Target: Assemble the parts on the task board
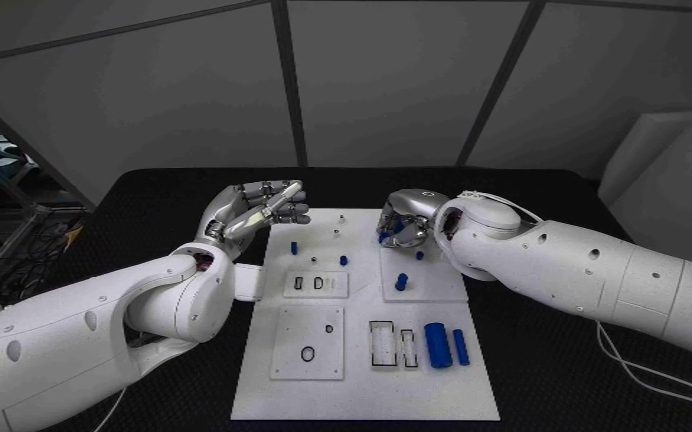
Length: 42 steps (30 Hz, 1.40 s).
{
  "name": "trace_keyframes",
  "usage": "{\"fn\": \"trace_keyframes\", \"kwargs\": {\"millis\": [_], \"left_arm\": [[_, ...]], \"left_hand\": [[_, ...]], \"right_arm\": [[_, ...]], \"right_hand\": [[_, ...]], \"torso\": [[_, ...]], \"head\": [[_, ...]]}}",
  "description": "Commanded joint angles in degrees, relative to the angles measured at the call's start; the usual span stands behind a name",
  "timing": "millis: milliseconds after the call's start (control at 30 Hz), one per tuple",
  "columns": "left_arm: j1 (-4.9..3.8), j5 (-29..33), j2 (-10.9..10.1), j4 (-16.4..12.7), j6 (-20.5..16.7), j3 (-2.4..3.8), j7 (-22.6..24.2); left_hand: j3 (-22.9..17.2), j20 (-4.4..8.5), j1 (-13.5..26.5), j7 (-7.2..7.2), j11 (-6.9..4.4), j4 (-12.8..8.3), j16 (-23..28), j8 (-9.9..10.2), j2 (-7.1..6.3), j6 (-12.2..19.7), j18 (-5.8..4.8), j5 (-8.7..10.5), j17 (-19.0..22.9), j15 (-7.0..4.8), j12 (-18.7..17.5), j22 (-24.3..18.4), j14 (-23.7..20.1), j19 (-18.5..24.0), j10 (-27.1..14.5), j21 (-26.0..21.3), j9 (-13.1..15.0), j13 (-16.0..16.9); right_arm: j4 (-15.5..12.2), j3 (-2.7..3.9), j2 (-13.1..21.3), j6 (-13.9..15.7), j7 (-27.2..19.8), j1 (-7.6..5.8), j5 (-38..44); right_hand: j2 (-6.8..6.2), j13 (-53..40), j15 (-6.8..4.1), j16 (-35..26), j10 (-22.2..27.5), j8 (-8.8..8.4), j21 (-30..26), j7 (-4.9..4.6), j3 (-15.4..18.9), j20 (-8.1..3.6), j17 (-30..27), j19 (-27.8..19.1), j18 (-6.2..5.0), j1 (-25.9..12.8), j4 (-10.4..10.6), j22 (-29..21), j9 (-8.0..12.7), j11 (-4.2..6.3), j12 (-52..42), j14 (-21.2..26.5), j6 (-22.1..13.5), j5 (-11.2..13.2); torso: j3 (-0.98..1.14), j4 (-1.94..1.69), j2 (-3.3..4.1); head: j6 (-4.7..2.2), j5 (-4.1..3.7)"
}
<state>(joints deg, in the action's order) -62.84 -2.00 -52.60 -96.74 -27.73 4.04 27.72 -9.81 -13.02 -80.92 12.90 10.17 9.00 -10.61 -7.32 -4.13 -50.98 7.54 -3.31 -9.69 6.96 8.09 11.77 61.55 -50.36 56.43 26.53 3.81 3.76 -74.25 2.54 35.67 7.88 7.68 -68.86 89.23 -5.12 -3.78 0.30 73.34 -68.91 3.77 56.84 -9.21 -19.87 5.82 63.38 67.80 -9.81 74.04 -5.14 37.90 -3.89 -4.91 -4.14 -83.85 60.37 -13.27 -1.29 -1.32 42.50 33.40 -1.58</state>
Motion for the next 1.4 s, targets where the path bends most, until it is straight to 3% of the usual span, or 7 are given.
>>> {"fn": "trace_keyframes", "kwargs": {"millis": [33, 400, 533, 867, 1000, 1167, 1400], "left_arm": [[-0.08, -0.5, -0.04, -0.04, 1.05, 0.05, -0.04], [-0.08, -0.5, -0.27, 0.14, 1.42, 0.06, -0.23], [-0.08, -0.5, -0.3, 0.2, 1.57, 0.06, -0.35], [-0.09, -0.5, -0.29, 0.54, 1.87, 0.06, -0.58], [-0.09, -0.5, -0.2, 0.62, 1.96, 0.06, -0.62], [-0.09, -0.5, 0.1, 0.74, 2.1, 0.06, -0.74], [-0.1, -0.5, 0.27, 0.78, 2.15, 0.06, -0.87]], "left_hand": [[0.06, 0.03, 0.39, 0.64, 0.16, -0.25, 0.28, 0.31, -0.37, 0.13, 2.77, 0.08, -0.05, 0.25, -0.32, 0.08, -0.03, -0.23, -0.18, 0.21, -0.08, -0.05], [0.15, -0.07, 0.51, 0.73, 0.26, -0.41, 0.8, 0.47, -0.23, 0.15, 2.72, 0.07, -0.07, 0.4, -0.51, 0.05, -0.41, -0.01, -0.23, 0.2, -0.05, -0.02], [0.16, -0.08, 0.53, 0.74, 0.27, -0.43, 0.88, 0.49, -0.21, 0.14, 2.72, 0.07, -0.08, 0.42, -0.53, 0.04, -0.47, 0.04, -0.22, 0.19, -0.04, -0.01], [0.24, -0.15, 0.63, 0.76, 0.31, -0.51, 1.17, 0.56, -0.19, 0.11, 2.69, 0.08, -0.08, 0.5, -0.61, -0.01, -0.67, 0.27, -0.21, 0.11, -0.03, 0.01], [0.3, -0.2, 0.67, 0.77, 0.33, -0.61, 1.42, 0.62, -0.19, 0.09, 2.67, 0.08, -0.09, 0.56, -0.66, -0.07, -0.84, 0.51, -0.17, 0.02, -0.02, 0.02], [0.31, -0.21, 0.68, 0.77, 0.33, -0.62, 1.45, 0.63, -0.18, 0.08, 2.67, 0.08, -0.09, 0.57, -0.67, -0.07, -0.86, 0.54, -0.16, 0.01, -0.02, 0.02], [0.33, -0.23, 0.7, 0.77, 0.34, -0.65, 1.54, 0.65, -0.17, 0.07, 2.67, 0.08, -0.1, 0.58, -0.69, -0.1, -0.91, 0.64, -0.16, -0.03, -0.01, 0.03]], "right_arm": [[0.34, 0.03, -0.31, -0.79, 0.61, -0.13, 0.9], [0.32, 0.01, -0.91, 2.08, 0.66, -0.11, 2.09], [-0.86, 0.02, -0.49, 6.13, 0.69, -0.1, 2.18], [-2.5, 0.05, -0.58, 16.22, 0.94, -0.1, 1.67], [-1.12, 0.05, -1.98, 17.79, 0.66, -0.13, 1.18], [1.65, 0.05, -4.85, 18.16, 0.16, -0.18, 0.91], [5.93, 0.04, -8.66, 17.16, -0.5, -0.3, 0.4]], "right_hand": [[0.14, -0.1, -0.41, 0.44, -0.61, 0.4, 0.52, 0.14, -0.61, -0.03, 0.48, 0.23, 0.85, 0.37, 0.07, 0.49, -0.07, 0.08, -0.34, -2.45, 0.62, 0.36], [1.0, -0.37, -1.13, 2.61, -3.49, 1.17, 3.94, 1.06, -4.16, -0.65, 2.89, 0.92, 1.32, 2.03, -0.09, 4.48, -0.33, 1.0, -0.8, -2.53, 3.53, 1.15], [0.79, -0.42, -1.24, 3.08, -4.04, 1.15, 4.9, 1.09, -5.22, -0.78, 3.37, 0.97, 1.44, 2.5, -0.41, 5.54, -0.32, 1.1, -0.75, -2.53, 4.04, 0.53], [-0.04, -0.48, -1.29, 3.32, -4.7, 1.05, 5.85, 1.19, -6.63, -0.85, 3.4, 0.5, 1.49, 2.4, -0.56, 6.37, -0.31, 1.23, -0.59, -2.39, 4.69, -0.31], [-0.2, -0.47, -1.29, 3.45, -4.68, 0.99, 5.99, 1.17, -6.81, -0.85, 3.57, 0.41, 1.5, 2.28, -0.52, 6.48, -0.29, 1.21, -0.5, -2.41, 4.71, -0.42], [-0.36, -0.41, -1.24, 3.57, -4.5, 0.83, 6.12, 1.1, -7.09, -0.84, 3.68, 0.26, 1.49, 2.12, -0.42, 6.54, -0.24, 1.13, -0.29, -2.41, 4.61, -0.4], [-0.45, -0.37, -1.18, 3.72, -4.35, 0.68, 6.28, 1.03, -7.35, -0.79, 3.85, 0.15, 1.5, 1.95, -0.29, 6.66, -0.2, 1.05, -0.12, -2.42, 4.52, -0.31]], "torso": [[-0.02, -0.12, 0.14], [0.02, -0.01, 0.2], [0.08, 0.04, 0.22], [-0.06, -0.22, 0.26], [-0.11, -0.28, 0.4], [0.01, -0.32, 0.53], [-0.12, -0.28, 0.55]], "head": [[0.22, -0.08], [0.5, -0.11], [0.33, -0.08], [0.1, -0.2], [-0.21, -0.02], [-0.35, 0.17], [-0.28, 0.39]]}}
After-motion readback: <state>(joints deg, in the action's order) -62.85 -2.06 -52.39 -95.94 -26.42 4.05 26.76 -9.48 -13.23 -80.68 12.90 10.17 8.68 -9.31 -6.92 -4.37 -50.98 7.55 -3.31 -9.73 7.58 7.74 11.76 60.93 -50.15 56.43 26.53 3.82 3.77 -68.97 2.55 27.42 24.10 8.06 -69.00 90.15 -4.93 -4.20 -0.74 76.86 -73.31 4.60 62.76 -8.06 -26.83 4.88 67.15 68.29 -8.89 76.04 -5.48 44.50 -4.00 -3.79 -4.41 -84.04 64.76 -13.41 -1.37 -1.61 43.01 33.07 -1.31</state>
